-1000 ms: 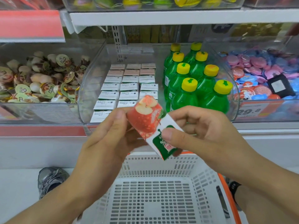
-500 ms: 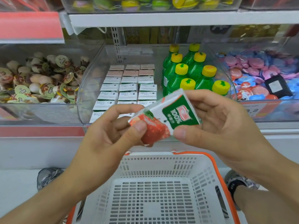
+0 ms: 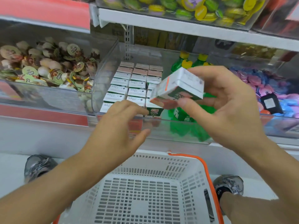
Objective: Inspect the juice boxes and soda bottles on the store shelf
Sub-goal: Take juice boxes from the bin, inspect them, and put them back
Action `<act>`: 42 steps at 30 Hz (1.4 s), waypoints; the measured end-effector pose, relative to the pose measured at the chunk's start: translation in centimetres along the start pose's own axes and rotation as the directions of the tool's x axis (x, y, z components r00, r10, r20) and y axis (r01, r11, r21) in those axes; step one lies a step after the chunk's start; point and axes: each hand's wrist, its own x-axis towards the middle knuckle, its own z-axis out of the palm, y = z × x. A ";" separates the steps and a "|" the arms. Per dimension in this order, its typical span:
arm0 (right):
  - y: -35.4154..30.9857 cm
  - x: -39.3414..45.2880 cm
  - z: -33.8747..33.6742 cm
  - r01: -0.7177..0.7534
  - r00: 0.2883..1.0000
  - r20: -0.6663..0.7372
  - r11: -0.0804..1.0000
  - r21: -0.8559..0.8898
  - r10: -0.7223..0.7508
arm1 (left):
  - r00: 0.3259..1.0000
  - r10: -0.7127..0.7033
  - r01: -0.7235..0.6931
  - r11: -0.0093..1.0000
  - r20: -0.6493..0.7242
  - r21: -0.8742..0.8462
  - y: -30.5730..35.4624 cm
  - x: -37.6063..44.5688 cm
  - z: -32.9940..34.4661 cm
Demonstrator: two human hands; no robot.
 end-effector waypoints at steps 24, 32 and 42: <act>0.9 4.3 3.3 0.030 0.735 0.449 0.637 -0.770 0.508 | 0.999 -0.035 0.037 0.989 -0.015 0.142 -2.3 1.7 1.4; 1.7 5.2 3.3 -0.284 0.634 0.482 0.762 -0.582 0.605 | 0.999 -0.038 0.039 0.989 -0.014 0.142 -2.3 1.7 1.3; 0.1 6.6 3.0 0.031 0.766 0.466 0.697 -0.716 0.444 | 0.998 -0.052 0.044 0.985 0.043 0.165 -2.2 1.8 0.8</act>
